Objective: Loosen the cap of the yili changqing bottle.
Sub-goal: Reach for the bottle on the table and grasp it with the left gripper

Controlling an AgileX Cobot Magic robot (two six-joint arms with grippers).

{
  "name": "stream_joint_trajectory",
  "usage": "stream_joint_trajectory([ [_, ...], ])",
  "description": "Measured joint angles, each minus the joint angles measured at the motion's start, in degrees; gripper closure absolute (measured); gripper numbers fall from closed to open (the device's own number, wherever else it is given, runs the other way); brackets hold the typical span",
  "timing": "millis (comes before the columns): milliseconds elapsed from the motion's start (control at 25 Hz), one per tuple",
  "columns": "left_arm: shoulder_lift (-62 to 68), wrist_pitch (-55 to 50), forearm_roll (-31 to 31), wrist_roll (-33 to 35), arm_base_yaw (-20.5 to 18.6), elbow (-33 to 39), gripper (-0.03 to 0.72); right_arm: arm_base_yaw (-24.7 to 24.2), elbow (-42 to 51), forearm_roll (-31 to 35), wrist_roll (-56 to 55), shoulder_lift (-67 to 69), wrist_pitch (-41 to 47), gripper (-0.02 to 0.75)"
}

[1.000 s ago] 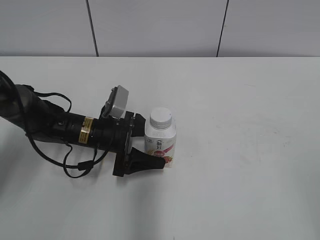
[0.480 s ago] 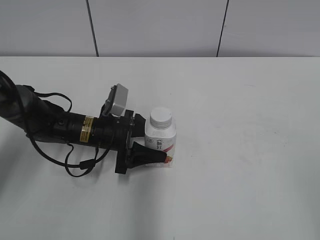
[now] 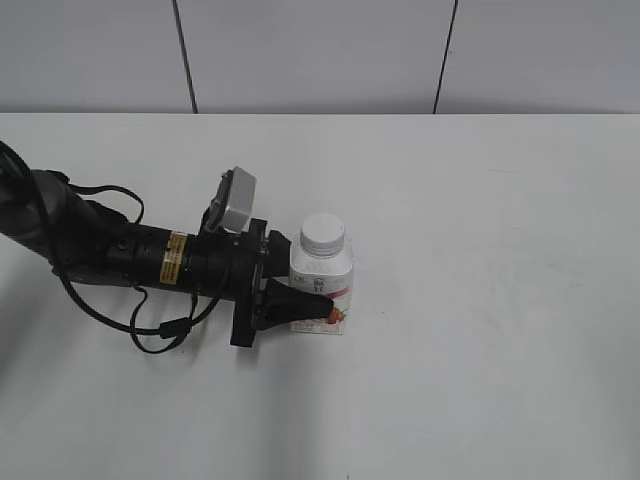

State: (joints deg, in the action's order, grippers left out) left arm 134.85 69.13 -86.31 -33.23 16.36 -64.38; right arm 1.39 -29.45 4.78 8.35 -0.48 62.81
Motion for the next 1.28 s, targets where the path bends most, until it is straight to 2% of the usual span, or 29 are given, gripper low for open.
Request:
stream_joint_trajectory([
  [640, 0.0, 0.1, 0.1, 0.2, 0.0, 0.0, 0.300, 0.0, 0.0, 0.2, -0.2, 0.0, 0.0, 0.184],
  [760, 0.0, 0.0, 0.7, 0.2, 0.0, 0.0, 0.301, 0.0, 0.0, 2.2, -1.8, 0.4, 0.0, 0.184],
  [1000, 0.1, -0.2, 2.0, 0.2, 0.0, 0.0, 0.303, 0.0, -2.2, 10.1, -4.0, 12.4, -0.1, 0.184],
  [1280, 0.1, -0.3, 2.2, 0.2, 0.0, 0.0, 0.303, 0.0, -12.4, 13.6, -8.8, 32.7, 2.1, 0.182],
])
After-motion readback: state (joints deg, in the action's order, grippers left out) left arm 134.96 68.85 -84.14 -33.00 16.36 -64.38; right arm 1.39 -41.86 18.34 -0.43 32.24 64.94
